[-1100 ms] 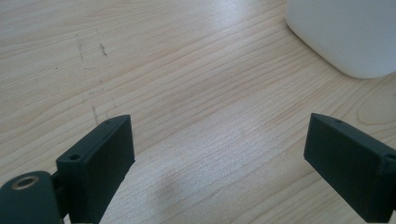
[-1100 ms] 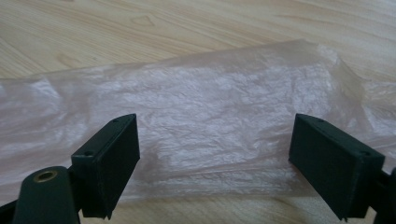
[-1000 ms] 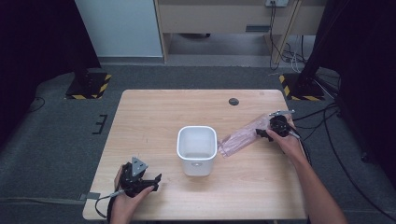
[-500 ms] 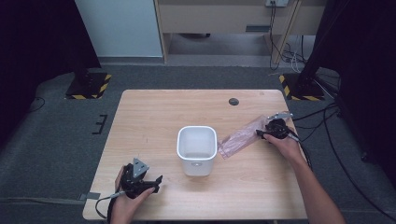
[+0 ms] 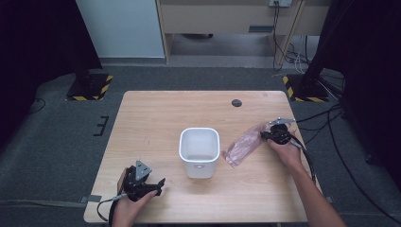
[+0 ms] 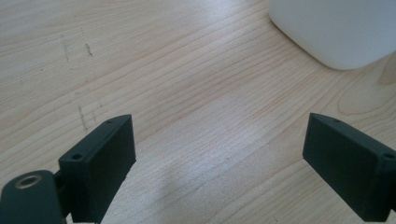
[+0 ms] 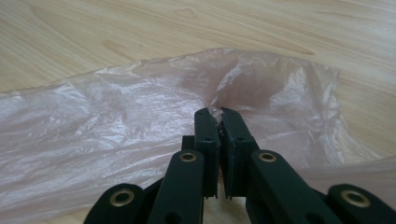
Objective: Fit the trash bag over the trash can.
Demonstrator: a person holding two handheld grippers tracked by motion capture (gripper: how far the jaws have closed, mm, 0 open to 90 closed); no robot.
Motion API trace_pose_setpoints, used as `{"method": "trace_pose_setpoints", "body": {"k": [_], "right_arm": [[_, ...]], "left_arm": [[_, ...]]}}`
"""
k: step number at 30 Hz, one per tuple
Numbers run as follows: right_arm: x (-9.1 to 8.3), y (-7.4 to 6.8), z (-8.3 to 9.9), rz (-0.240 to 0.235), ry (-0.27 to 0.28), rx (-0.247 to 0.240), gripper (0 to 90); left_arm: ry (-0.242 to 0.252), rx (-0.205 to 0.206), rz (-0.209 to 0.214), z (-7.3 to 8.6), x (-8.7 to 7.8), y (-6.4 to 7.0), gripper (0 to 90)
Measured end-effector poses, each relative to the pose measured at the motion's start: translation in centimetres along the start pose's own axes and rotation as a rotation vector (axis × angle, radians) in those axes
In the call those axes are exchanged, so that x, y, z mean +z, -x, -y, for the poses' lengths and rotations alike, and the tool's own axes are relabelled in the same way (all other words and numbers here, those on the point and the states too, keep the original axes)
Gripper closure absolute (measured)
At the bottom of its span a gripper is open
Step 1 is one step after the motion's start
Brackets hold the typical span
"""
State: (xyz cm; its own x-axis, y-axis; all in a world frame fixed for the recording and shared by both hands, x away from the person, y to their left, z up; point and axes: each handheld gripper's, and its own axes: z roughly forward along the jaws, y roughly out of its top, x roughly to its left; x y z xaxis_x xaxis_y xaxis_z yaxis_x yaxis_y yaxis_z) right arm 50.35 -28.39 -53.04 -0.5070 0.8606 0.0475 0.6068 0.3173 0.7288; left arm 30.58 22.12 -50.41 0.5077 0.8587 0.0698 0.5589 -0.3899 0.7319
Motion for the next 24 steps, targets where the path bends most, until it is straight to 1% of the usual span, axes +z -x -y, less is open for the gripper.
{"method": "trace_pose_setpoints", "body": {"k": [2,5,6,8,13,16,18,20,24], "right_arm": [[-0.4,-0.3,0.0,0.008,0.01,0.008,87.9],[-1.8,-1.1,-0.3,0.003,0.031,0.018,88.3],[-2.3,-1.4,-0.5,0.003,0.037,0.012,88.4],[-3.4,-2.0,-0.6,-0.008,0.053,0.038,88.6],[-5.8,-3.2,-0.6,-0.019,0.088,0.064,88.7],[-7.1,-3.6,-0.5,-0.024,0.126,0.083,88.8],[-8.1,-3.9,-0.5,-0.031,0.148,0.112,88.8],[-9.1,-4.0,-0.7,-0.029,0.174,0.129,88.8],[-10.6,-4.0,-0.9,-0.019,0.204,0.151,88.9]], "left_arm": [[0.004,-0.003,-0.001,-0.1,0.0,0.0,8.8],[0.0,0.0,-0.004,-0.2,0.2,-0.2,8.9],[0.002,0.0,-0.004,-0.3,0.2,-0.2,9.0],[0.003,0.005,-0.004,-0.5,0.3,-0.2,9.1],[0.016,0.013,0.003,-1.2,0.5,-0.2,9.3],[0.02,0.025,0.008,-1.7,0.8,-0.2,9.3],[0.021,0.029,0.011,-2.0,1.1,-0.1,9.3],[0.021,0.032,0.014,-2.3,1.4,-0.1,9.3],[0.017,0.041,0.022,-2.6,1.8,0.1,9.3]]}}
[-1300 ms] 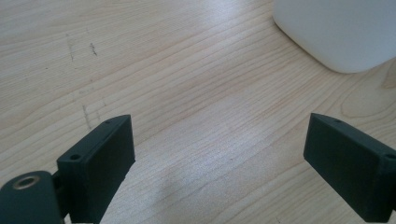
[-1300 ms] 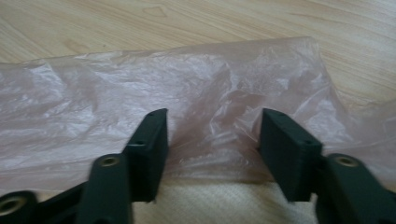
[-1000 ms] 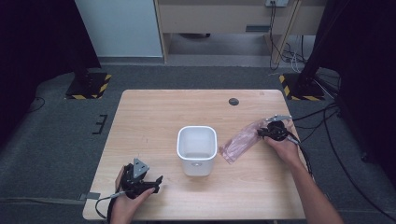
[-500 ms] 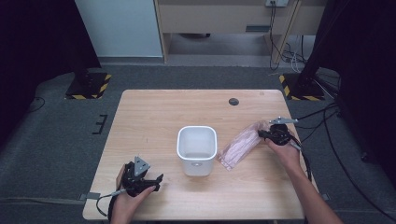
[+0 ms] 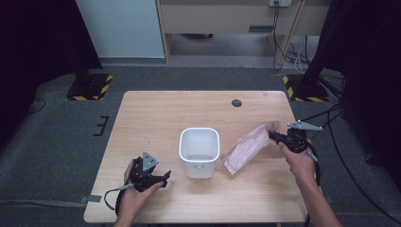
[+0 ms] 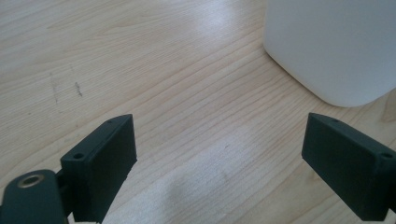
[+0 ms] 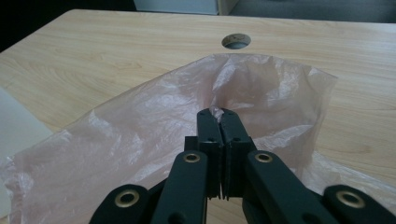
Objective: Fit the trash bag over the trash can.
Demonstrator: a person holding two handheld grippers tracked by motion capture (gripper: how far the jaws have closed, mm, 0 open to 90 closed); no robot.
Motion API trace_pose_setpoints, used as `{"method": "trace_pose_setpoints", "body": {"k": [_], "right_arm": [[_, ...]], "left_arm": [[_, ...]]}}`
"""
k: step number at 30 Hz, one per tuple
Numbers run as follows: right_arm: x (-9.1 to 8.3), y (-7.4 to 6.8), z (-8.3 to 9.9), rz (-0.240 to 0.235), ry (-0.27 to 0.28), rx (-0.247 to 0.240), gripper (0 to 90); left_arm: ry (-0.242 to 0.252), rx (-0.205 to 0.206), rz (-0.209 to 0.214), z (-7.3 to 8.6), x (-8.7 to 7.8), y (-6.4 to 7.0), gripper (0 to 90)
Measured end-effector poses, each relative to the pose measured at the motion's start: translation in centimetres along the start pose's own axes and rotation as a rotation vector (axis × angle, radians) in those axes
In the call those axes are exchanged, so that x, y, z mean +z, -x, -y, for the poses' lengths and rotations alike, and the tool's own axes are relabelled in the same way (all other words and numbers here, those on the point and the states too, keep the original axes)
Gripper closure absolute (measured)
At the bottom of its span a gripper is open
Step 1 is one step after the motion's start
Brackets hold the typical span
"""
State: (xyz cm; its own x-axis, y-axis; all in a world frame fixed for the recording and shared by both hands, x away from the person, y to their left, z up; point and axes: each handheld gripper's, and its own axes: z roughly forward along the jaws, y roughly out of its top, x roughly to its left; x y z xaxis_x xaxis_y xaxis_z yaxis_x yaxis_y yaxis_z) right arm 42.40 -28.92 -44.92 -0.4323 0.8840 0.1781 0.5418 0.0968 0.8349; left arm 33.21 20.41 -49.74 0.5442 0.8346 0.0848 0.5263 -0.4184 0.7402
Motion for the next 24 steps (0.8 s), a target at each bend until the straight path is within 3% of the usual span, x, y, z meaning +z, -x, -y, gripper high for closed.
{"method": "trace_pose_setpoints", "body": {"k": [10,24], "right_arm": [[-1.6,-0.1,-1.0,0.012,0.032,0.052,89.0],[-4.3,-1.0,-3.4,0.009,0.068,0.05,89.0]], "left_arm": [[-0.004,0.003,-0.002,0.0,0.0,0.0,9.3],[-0.009,0.02,-0.006,-0.1,0.1,0.4,9.3]]}}
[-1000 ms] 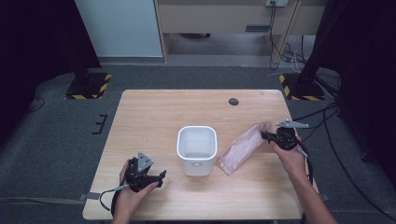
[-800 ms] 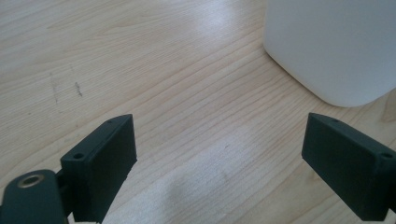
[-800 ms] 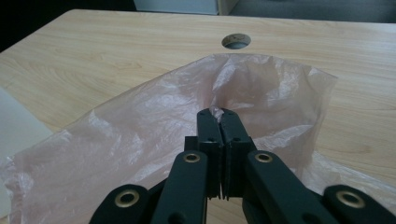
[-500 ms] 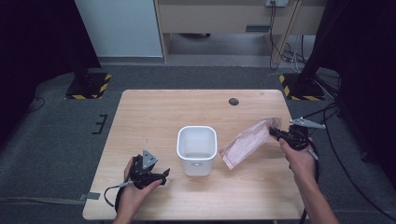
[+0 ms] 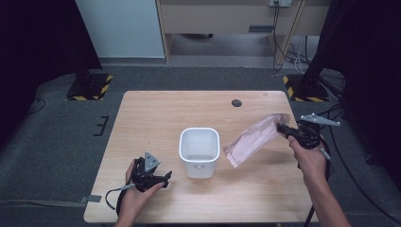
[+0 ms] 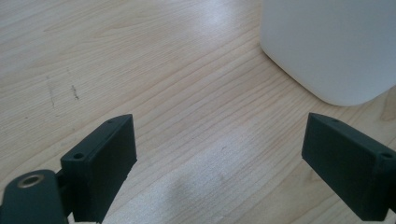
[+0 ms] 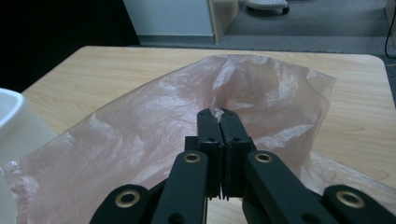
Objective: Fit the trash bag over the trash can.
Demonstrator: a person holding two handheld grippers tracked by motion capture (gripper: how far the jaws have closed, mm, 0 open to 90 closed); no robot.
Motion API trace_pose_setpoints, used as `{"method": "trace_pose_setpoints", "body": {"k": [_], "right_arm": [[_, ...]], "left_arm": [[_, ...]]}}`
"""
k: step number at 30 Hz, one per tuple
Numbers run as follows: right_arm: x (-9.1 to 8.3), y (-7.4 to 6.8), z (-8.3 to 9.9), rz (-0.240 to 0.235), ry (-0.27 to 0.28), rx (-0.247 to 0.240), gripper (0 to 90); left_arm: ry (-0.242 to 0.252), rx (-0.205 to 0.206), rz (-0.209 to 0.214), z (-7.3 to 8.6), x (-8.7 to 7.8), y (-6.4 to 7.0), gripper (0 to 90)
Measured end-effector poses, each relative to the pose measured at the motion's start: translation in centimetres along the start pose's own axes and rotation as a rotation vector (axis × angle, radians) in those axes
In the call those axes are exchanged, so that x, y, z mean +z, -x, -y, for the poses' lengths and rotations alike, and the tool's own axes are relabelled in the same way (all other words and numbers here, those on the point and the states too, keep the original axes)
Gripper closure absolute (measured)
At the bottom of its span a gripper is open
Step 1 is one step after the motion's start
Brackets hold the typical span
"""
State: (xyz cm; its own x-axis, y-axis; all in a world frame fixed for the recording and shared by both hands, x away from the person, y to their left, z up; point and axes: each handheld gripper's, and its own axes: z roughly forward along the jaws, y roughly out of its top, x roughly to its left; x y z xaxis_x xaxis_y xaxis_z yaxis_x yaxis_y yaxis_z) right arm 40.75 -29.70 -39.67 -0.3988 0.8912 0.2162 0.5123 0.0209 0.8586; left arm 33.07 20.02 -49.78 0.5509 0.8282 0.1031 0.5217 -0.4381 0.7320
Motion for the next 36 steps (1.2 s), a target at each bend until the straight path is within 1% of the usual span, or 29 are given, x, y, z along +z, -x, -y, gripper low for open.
{"method": "trace_pose_setpoints", "body": {"k": [4,9,11,13,15,22,28,36], "right_arm": [[-0.9,-0.2,-0.9,-0.006,0.017,0.003,89.0],[-1.8,-0.5,-1.8,-0.009,0.039,-0.002,89.0],[-2.1,-0.5,-2.0,-0.011,0.042,0.006,89.0],[-2.3,-0.5,-2.2,-0.023,0.05,0.012,89.0],[-2.4,-0.6,-2.4,-0.041,0.059,0.025,89.0],[-2.6,-1.2,-3.0,-0.047,0.056,0.026,89.0],[-2.8,-2.0,-3.7,-0.069,0.068,0.03,89.0],[-2.8,-3.0,-4.8,-0.068,0.082,0.033,89.0]], "left_arm": [[-0.003,0.015,-0.002,-0.2,0.0,0.3,9.3],[-0.009,0.021,-0.001,-0.2,0.1,0.5,9.3],[-0.013,0.024,-0.002,-0.2,0.1,0.5,9.3],[-0.015,0.026,-0.003,-0.2,0.2,0.5,9.3],[-0.017,0.03,-0.003,-0.2,0.2,0.6,9.3],[-0.02,0.032,-0.002,-0.2,0.3,0.6,9.3],[-0.019,0.034,-0.001,-0.1,0.2,0.6,9.3],[-0.022,0.036,-0.002,-0.1,0.3,0.6,9.3]]}}
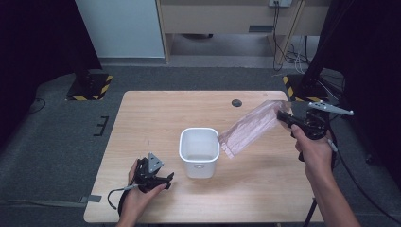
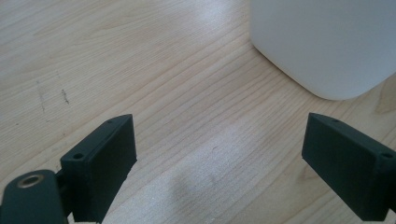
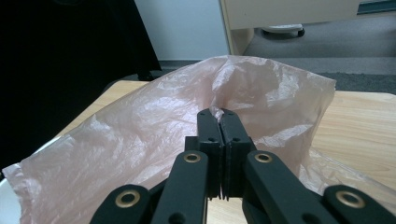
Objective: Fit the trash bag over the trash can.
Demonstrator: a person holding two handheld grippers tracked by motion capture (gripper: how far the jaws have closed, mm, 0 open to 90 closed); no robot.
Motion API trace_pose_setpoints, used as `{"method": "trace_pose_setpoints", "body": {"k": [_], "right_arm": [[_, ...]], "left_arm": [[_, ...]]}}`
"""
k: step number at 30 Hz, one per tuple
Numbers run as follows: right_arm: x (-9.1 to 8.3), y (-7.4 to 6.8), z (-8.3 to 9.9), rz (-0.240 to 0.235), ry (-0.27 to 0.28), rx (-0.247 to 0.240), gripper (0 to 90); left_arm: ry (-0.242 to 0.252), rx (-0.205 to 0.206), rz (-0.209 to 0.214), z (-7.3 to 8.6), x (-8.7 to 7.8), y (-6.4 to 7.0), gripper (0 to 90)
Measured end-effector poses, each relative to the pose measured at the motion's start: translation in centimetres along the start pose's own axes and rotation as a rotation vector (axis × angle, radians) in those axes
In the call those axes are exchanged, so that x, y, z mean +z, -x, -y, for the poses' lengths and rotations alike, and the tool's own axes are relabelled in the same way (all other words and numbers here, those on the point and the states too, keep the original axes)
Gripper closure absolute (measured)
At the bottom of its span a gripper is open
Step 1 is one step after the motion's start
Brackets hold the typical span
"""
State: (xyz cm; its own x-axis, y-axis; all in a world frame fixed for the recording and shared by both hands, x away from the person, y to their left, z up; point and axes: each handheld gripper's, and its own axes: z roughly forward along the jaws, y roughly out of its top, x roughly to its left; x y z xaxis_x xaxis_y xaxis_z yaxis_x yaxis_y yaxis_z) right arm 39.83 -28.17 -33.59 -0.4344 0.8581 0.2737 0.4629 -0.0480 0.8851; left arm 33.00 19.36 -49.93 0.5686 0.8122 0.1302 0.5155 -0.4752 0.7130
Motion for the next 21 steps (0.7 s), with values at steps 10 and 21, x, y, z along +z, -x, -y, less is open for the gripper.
{"method": "trace_pose_setpoints", "body": {"k": [10,21], "right_arm": [[1.3,-2.0,-0.7,0.009,0.027,-0.01,89.0],[3.1,-5.2,-0.5,0.015,0.031,-0.081,89.0]], "left_arm": [[0.002,0.001,0.001,0.0,0.0,0.0,9.3],[0.003,0.003,-0.001,0.0,0.0,0.1,9.3]]}}
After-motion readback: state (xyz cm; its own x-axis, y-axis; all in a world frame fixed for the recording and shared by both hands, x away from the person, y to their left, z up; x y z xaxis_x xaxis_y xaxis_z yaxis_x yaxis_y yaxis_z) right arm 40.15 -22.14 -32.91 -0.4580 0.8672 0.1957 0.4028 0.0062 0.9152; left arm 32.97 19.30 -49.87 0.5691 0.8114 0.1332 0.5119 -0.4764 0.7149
